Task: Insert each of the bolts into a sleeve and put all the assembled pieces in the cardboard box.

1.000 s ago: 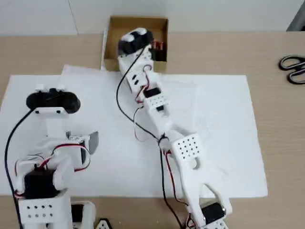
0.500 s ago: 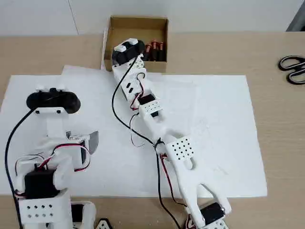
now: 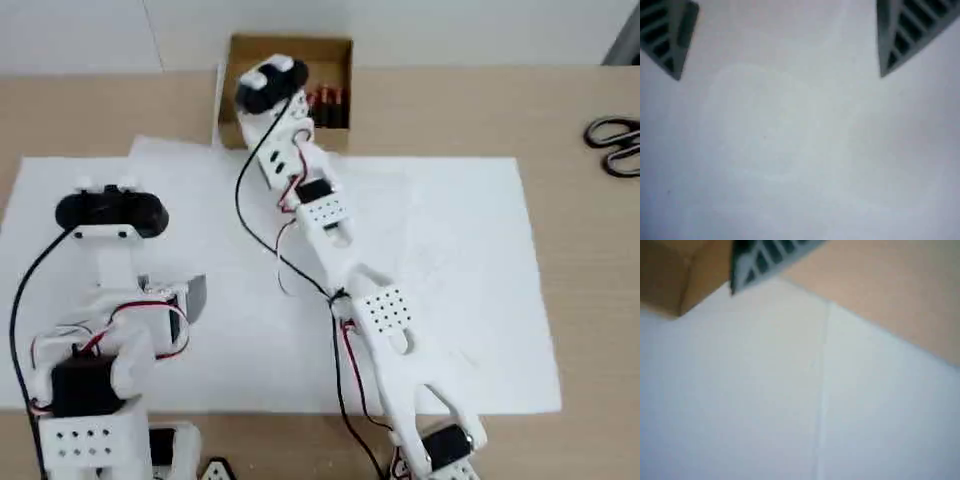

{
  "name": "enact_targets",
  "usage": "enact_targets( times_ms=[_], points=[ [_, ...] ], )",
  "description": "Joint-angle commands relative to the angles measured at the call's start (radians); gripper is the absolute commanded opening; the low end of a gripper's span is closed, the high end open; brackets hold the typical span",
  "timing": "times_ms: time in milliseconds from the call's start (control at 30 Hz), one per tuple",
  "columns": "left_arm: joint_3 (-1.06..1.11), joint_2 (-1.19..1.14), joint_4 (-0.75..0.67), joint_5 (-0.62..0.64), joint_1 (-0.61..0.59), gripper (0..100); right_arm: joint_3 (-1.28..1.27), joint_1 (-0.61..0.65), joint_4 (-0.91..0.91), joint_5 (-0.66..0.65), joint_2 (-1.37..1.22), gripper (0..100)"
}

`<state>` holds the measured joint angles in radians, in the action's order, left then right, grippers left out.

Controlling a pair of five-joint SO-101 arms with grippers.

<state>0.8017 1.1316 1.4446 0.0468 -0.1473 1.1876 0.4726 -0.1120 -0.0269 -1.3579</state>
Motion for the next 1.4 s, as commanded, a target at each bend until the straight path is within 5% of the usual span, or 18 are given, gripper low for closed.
enact_targets(
  times_ms=[0, 200, 500, 1133, 1367],
  points=[
    [-0.007, 0.008, -0.02, 0.006, 0.0, 24, 0.183, -0.039, 0.104, -0.009, 0.028, 18.0],
    [-0.008, 0.008, -0.02, 0.006, 0.0, 24, 0.496, -0.094, 0.369, -0.008, 0.021, 18.0],
    [-0.012, 0.009, -0.018, 0.006, 0.0, 24, 0.499, -0.193, 0.503, -0.006, 0.136, 18.0],
    [-0.344, 0.018, 0.196, 0.0, 0.0, 24, 0.497, -0.196, 1.767, -0.006, 1.006, 18.0],
    [-0.4, 0.305, 0.236, 0.0, 0.0, 24, 0.483, -0.199, 1.801, -0.008, 1.3, 18.0]
  ],
)
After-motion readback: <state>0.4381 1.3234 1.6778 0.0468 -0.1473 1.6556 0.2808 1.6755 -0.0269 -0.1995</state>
